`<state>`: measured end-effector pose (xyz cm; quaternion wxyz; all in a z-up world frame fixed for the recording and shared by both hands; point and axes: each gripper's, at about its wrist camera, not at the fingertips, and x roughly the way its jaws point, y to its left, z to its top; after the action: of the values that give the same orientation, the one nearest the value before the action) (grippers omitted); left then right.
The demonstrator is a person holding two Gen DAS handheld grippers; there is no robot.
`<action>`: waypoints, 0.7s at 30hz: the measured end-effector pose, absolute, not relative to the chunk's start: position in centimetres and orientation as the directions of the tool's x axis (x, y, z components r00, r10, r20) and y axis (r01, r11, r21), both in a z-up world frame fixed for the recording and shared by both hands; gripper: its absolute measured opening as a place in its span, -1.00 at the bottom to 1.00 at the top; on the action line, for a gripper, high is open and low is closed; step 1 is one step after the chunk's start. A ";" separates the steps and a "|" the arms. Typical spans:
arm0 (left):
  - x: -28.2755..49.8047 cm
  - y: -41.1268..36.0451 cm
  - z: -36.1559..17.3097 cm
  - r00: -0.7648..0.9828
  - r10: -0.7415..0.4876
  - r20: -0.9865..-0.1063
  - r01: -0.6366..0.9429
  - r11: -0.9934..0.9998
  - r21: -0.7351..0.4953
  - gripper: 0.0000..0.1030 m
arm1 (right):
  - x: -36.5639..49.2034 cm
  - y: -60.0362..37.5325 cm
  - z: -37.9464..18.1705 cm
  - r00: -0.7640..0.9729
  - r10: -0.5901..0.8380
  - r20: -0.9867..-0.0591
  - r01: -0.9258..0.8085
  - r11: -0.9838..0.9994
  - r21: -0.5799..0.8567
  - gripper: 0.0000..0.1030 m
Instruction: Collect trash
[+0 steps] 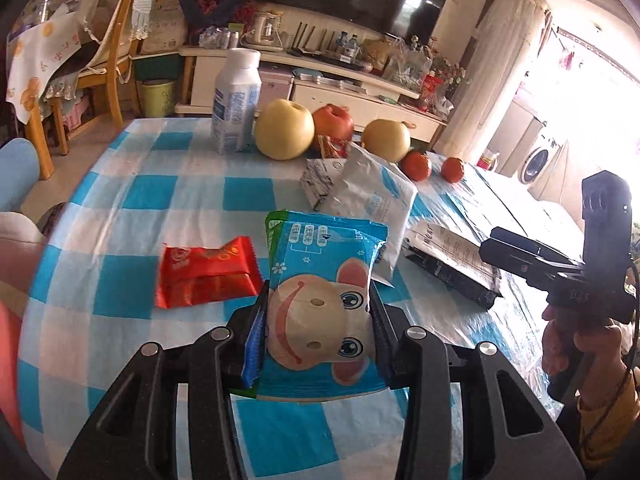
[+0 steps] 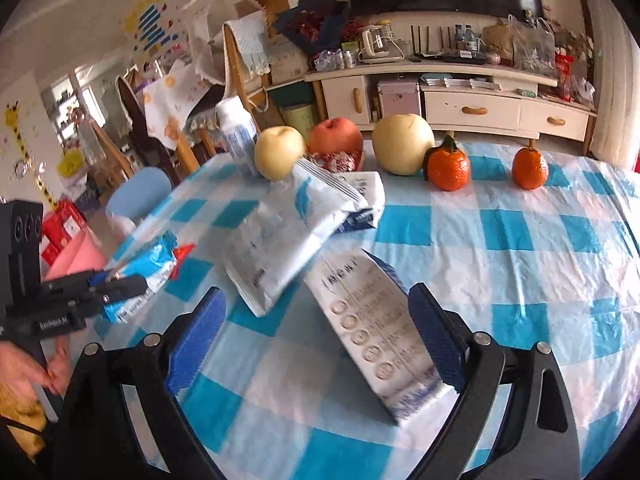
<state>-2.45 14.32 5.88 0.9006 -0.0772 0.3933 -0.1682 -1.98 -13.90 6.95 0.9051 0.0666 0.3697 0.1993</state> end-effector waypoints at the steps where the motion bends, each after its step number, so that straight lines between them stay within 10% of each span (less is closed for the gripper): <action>1: -2.5 15.0 6.1 0.644 -0.355 -0.678 0.230 0.935 -0.271 -0.13 | -1.6 -13.1 7.0 0.649 0.415 -0.638 -0.301 0.910 0.286 0.80; 21: -2.7 22.3 8.4 0.756 -0.179 -0.630 0.044 0.974 -0.223 -0.13 | 7.4 -4.3 2.3 0.668 0.124 -0.734 -0.001 0.986 0.165 0.78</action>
<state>-2.65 22.34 8.45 0.9319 -0.0978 0.3441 -0.0598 7.44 -4.30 2.27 0.9100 0.0752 0.4062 0.0343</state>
